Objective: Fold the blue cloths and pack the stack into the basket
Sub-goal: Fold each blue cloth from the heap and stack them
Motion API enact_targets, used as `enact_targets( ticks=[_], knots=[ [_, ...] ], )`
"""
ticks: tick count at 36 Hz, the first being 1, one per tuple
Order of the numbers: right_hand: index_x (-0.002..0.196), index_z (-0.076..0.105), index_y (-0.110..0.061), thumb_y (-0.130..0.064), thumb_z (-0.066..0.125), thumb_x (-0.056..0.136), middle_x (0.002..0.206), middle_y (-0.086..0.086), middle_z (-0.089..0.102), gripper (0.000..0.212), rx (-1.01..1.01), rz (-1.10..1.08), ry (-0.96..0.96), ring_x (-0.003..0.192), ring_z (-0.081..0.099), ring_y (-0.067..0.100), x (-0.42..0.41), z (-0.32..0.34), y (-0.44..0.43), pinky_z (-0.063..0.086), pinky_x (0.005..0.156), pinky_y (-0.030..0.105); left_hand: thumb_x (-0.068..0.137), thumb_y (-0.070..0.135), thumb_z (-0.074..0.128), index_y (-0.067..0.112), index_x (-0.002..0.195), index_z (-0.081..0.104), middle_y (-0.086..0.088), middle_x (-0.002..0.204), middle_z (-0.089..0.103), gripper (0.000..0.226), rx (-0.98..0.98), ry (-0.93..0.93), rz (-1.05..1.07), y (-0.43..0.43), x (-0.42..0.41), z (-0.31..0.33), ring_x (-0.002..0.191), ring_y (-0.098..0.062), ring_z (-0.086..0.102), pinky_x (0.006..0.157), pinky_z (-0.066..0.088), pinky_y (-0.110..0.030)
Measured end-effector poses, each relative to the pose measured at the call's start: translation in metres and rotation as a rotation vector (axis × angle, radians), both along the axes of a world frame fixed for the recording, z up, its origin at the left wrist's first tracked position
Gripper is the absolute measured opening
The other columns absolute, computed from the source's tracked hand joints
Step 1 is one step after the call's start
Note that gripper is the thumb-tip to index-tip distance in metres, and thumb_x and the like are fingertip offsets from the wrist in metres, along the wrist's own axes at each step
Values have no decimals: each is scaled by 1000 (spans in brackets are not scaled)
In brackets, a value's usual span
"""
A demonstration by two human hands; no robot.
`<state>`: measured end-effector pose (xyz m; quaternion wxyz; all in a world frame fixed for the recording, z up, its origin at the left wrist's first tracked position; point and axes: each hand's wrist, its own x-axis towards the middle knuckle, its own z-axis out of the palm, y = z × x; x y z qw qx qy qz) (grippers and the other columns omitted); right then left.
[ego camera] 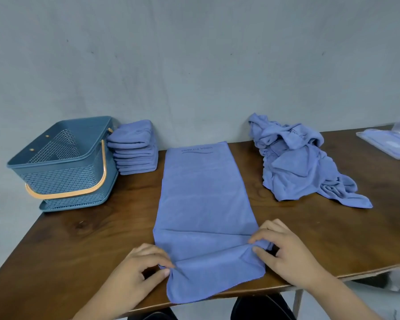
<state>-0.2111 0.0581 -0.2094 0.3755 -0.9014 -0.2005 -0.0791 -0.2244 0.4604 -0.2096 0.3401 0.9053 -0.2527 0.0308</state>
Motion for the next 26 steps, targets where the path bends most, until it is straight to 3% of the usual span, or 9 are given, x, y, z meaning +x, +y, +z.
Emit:
enact_targets(
  ticks=[3,6,10,13,16,20,22,26],
  knots=[
    [96,73,-39,-23,77,96,95,-8,65,17,107,-79,14,96,57,18,0,4,-1,47,83,27,100,45,62,33,107,72,6,105,73,17,-158,105,90,0,-2,3,103,-12,68,96,50,-36],
    [95,68,-24,-29,70,100,85,-8,62,7,339,-110,126,80,56,13,-2,11,-2,44,74,27,103,35,56,25,104,66,1,93,71,15,-375,210,144,-3,-4,10,89,-11,65,83,47,-28],
    [94,55,-11,-33,64,103,83,17,48,26,667,-167,222,81,47,24,-3,19,-8,38,81,42,103,37,55,22,102,64,1,83,63,17,-462,247,171,-1,-5,15,80,-13,54,73,40,-26],
    [95,51,-9,-45,71,100,85,12,40,42,797,-164,293,84,39,27,-4,22,-12,34,78,46,108,29,56,23,97,63,2,77,53,14,-476,279,151,-2,-5,17,76,-12,47,69,36,-23],
    [91,50,-8,-39,67,98,82,11,39,36,834,-121,327,78,43,24,-3,27,-9,40,66,35,106,21,56,25,92,65,3,75,53,16,-547,299,159,-3,-3,18,72,-11,46,66,37,-22],
    [96,54,-5,-47,74,95,84,24,39,47,854,-100,273,81,44,26,3,32,-4,38,76,39,107,23,60,21,95,71,-5,80,60,16,-645,337,164,-1,2,20,73,-17,49,65,37,-24],
    [99,56,-6,-51,75,91,89,29,46,49,837,-94,245,82,50,24,10,35,-3,44,75,32,107,22,59,21,98,74,-9,83,69,17,-637,341,190,-3,5,22,76,-19,54,67,40,-25],
    [102,62,-4,-16,56,106,91,11,68,13,772,-107,212,87,64,15,30,43,3,52,75,18,102,18,59,24,100,80,-7,95,80,22,-636,223,319,-11,16,27,88,-13,71,80,52,-24]
  ],
)
